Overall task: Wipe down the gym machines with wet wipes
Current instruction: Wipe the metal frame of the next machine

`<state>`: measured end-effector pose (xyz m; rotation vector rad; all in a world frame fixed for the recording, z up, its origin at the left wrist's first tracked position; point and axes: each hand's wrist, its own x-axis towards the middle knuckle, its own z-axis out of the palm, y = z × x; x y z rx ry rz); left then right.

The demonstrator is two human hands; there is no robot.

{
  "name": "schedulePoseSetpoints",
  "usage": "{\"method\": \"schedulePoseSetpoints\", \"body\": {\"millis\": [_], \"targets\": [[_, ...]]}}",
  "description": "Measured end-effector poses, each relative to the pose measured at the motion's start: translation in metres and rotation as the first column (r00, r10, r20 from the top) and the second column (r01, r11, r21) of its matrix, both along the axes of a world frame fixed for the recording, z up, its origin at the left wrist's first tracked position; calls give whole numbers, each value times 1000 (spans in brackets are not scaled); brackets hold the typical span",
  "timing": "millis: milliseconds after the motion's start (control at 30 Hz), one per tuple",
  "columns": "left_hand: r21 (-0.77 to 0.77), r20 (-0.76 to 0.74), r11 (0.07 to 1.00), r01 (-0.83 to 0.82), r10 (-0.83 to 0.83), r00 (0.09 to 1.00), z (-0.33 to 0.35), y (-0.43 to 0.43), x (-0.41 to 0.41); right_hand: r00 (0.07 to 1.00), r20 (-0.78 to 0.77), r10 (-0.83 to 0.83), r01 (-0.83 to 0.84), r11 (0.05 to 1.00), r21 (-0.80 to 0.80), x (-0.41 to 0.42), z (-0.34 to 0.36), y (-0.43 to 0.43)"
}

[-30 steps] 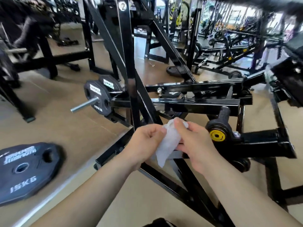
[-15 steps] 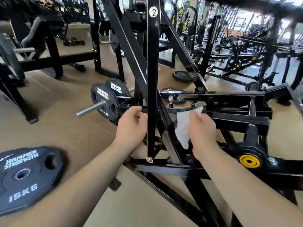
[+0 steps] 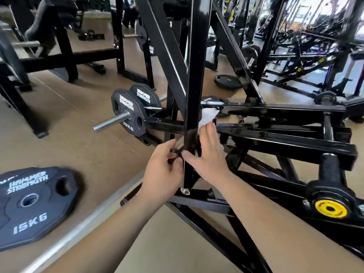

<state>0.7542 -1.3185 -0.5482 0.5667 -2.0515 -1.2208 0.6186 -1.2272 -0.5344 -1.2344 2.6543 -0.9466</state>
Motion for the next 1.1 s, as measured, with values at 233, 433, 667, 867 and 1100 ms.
{"method": "schedulePoseSetpoints", "body": {"millis": [233,433,667,867,1100], "targets": [[138,116,990,3,-20,993,-35,24,4,995,-33,-91,95,986,140,34,-48,51],[215,183,976,43,-83,980,-66,52,16,980,-28,-199,198,927,317,46,-61,72],[225,155,973,44,-80,985,-55,56,37,996,-81,-40,51,988,143,19,-21,26],[255,213,967,-8,-48,976,-73,64,43,982,-87,-167,182,961,209,51,-70,76],[536,143,843,46,-144,979,-67,105,52,992,-122,28,15,942,334,92,-67,127]]}}
